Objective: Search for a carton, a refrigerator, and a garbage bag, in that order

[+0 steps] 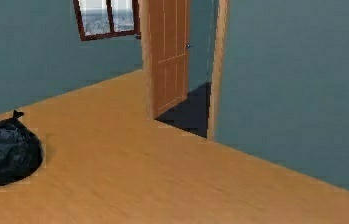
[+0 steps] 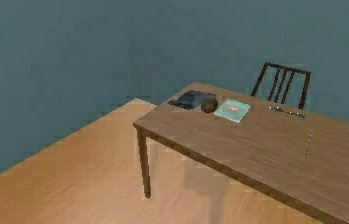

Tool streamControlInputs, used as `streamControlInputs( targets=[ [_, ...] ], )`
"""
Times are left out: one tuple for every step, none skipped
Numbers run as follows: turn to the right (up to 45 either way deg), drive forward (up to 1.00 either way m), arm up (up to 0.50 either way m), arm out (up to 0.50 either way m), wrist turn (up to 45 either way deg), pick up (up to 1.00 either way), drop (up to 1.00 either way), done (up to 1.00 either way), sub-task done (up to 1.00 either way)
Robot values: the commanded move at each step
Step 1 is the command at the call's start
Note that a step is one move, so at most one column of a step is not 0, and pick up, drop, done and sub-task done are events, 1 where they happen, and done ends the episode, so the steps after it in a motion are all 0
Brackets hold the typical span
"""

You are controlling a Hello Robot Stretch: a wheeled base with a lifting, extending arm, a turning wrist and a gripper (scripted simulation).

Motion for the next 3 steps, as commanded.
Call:
streamControlInputs(
  targets=[
    [3.0, 0.00, 0.00, 0.00, 0.0, 0.00, 0.00, 0.00, 0.00],
    [0.0, 1.00, 0.00, 0.00, 0.0, 0.00, 0.00, 0.00, 0.00],
    [0.0, 0.95, 0.00, 0.00, 0.0, 0.00, 0.00, 0.00, 0.00]
  ],
)
